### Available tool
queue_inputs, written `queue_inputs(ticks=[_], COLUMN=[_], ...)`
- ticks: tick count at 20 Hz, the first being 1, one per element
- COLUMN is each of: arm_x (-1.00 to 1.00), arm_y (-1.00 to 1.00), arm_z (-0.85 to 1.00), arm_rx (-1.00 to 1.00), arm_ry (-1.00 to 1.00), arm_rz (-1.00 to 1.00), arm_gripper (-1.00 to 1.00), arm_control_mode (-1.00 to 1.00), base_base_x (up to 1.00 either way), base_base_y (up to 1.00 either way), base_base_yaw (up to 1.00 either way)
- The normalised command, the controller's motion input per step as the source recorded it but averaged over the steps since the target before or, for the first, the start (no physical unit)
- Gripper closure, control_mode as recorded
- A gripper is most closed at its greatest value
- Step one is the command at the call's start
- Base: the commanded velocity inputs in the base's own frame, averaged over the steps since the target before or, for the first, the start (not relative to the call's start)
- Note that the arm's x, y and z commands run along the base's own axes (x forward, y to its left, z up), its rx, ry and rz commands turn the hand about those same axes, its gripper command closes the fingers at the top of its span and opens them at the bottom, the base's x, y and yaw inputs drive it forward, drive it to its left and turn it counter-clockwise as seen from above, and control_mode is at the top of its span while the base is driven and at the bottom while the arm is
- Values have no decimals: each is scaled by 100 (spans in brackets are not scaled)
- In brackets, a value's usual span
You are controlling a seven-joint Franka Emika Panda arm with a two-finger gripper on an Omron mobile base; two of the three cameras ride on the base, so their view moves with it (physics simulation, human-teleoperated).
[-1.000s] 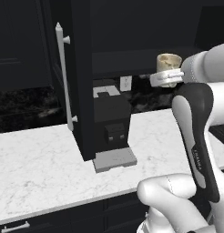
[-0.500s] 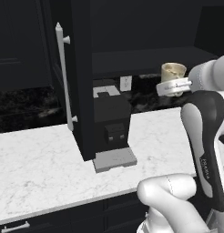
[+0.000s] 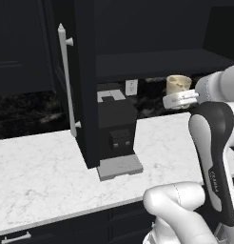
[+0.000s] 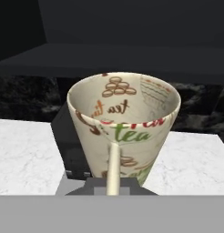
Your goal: Gather all objects into one cabinet and sort the glasses and bowls to opposite sides.
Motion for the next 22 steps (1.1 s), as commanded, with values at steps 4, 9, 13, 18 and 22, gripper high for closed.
queue_inputs(ticks=[4,9,13,18,22], arm_x=[0,0,0,0,0], arm_y=[1,0,0,0,0], arm_z=[-5,0,0,0,0], arm_rx=[0,0,0,0,0], arm_ry=[0,0,0,0,0], arm_rz=[0,-1,0,0,0], arm_gripper=[100,100,100,100,100], arm_control_mode=[-100,100,100,100,100], base_base_x=[0,-42,-100,-90,-28], base_base_y=[0,-19,-89,-61,0], base_base_yaw=[0,-6,-15,-50,-96])
